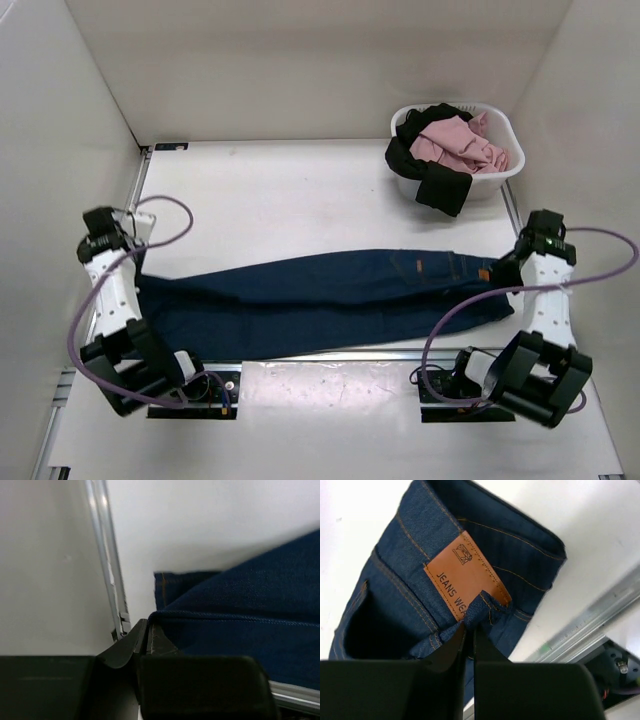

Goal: Fold and stack the trousers
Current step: Fold the trousers

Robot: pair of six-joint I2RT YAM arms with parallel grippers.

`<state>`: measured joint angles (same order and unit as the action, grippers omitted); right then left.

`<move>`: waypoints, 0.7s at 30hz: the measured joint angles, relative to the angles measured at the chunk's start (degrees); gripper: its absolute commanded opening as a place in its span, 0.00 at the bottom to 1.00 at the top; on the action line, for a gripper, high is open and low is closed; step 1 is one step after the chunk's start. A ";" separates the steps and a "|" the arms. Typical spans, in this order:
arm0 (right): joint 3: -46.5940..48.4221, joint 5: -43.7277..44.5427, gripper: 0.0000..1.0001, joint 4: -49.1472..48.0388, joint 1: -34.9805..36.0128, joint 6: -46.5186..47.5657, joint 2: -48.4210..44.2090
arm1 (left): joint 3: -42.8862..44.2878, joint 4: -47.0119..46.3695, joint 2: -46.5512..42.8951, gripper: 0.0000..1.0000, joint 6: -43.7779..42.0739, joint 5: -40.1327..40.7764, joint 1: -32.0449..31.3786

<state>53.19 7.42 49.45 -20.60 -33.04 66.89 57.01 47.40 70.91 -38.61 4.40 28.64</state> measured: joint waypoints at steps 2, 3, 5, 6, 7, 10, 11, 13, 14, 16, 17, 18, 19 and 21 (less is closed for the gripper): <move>-2.34 -0.44 0.00 1.40 -2.93 -0.50 -2.62 | -5.20 -0.50 -2.32 0.14 -2.03 0.66 0.79; -2.80 -0.46 0.00 1.79 -3.85 -0.66 -3.69 | -7.02 -0.70 -3.17 0.14 -2.97 0.96 1.51; -2.89 -0.72 0.00 2.29 -5.14 -0.83 -5.46 | -9.60 -1.16 -4.87 0.14 -4.52 1.27 3.13; -3.02 -0.98 0.00 2.21 -5.25 -0.83 -5.97 | -10.27 -1.36 -5.55 0.14 -5.14 1.40 3.67; -3.39 -1.25 0.00 2.03 -5.27 -0.83 -6.29 | -10.91 -1.73 -6.19 0.14 -5.66 1.51 4.13; -5.29 -2.38 0.00 1.79 -5.79 -0.85 -6.38 | -12.26 -2.80 -7.67 0.14 -7.13 1.73 4.96; -5.79 -2.99 0.00 1.95 -6.54 -0.85 -6.36 | -12.35 -2.86 -7.82 0.14 -7.54 1.75 5.01; -5.88 -4.09 0.00 2.43 -8.48 -0.61 -6.32 | -12.26 -3.50 -7.87 0.14 -8.28 1.73 5.01; -5.38 -4.50 0.00 3.19 -9.14 -0.48 -6.23 | -11.98 -3.50 -7.87 0.14 -8.74 1.73 5.05; -3.76 -5.05 0.00 4.57 -9.77 -0.17 -6.32 | -10.45 -3.56 -7.87 0.14 -9.60 1.62 5.51; -3.39 -5.40 0.00 4.57 -9.81 -0.17 -6.60 | -9.35 -3.72 -7.87 0.14 -10.14 1.55 5.79; -3.37 -6.21 0.00 4.55 -9.79 -0.28 -7.17 | -8.46 -4.15 -7.87 0.14 -10.80 1.44 5.90; -3.48 -6.75 0.00 4.61 -9.77 -0.59 -7.61 | -7.72 -4.57 -7.91 0.14 -11.30 1.18 6.01; -3.87 -7.96 0.00 4.48 -9.79 -1.14 -8.04 | -5.77 -5.14 -7.61 0.14 -12.41 0.24 6.08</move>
<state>49.32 -0.54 53.93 -30.39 -34.17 58.85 51.24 42.26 63.31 -51.03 4.64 34.72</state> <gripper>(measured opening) 0.046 0.152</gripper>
